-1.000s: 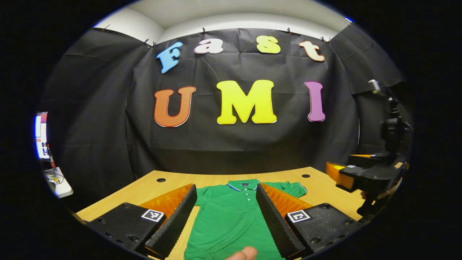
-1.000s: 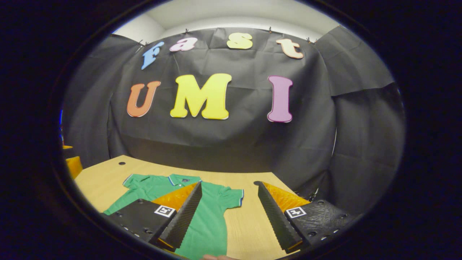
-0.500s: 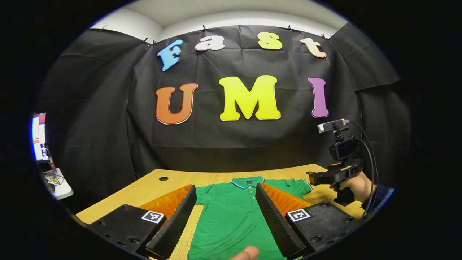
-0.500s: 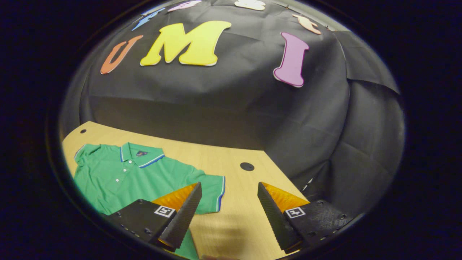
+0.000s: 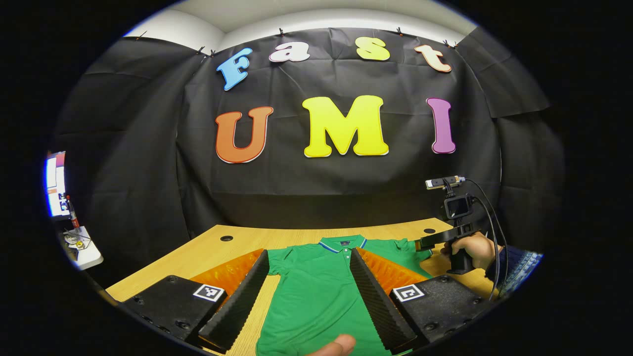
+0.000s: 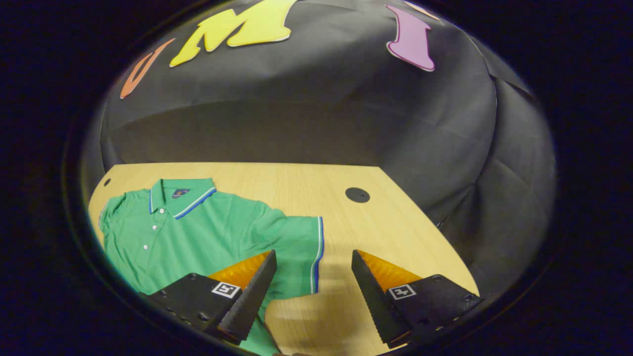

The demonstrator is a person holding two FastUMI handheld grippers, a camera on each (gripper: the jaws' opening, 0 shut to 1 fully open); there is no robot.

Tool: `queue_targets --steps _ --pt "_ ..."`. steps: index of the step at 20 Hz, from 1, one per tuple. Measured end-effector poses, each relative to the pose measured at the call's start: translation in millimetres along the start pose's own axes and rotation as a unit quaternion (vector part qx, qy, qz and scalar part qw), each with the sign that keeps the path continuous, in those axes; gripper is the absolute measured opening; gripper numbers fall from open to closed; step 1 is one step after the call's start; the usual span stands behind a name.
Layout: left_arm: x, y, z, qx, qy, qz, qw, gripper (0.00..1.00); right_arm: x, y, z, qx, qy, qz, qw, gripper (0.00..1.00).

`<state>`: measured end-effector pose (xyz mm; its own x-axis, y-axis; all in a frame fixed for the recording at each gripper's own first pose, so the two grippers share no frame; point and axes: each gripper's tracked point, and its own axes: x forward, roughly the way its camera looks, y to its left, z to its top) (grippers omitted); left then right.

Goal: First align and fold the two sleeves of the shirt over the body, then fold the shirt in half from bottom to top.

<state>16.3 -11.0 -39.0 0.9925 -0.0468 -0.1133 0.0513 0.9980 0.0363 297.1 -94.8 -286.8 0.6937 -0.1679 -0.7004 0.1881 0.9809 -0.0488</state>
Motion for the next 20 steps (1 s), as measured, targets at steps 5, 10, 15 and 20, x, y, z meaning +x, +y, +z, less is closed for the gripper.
queue_targets --steps 5,10,15,20 --pt "3.1 2.2 -5.3 -0.001 0.012 0.004 1.0 1.0 21.7 2.6 -28.0 0.074 0.073 0.026 0.994 0.69" --pt "5.9 4.3 -9.0 -0.004 0.018 0.007 1.0 1.0 23.8 6.8 -25.4 0.083 0.081 0.05 0.992 0.33" --pt "6.0 3.5 -11.2 0.0 0.024 0.008 1.0 1.0 22.1 7.7 -17.5 0.052 0.064 0.061 0.995 0.07" --pt "9.3 8.0 -14.3 -0.001 0.029 0.014 0.999 1.0 5.6 15.1 6.7 -0.057 0.005 0.033 0.998 0.0"
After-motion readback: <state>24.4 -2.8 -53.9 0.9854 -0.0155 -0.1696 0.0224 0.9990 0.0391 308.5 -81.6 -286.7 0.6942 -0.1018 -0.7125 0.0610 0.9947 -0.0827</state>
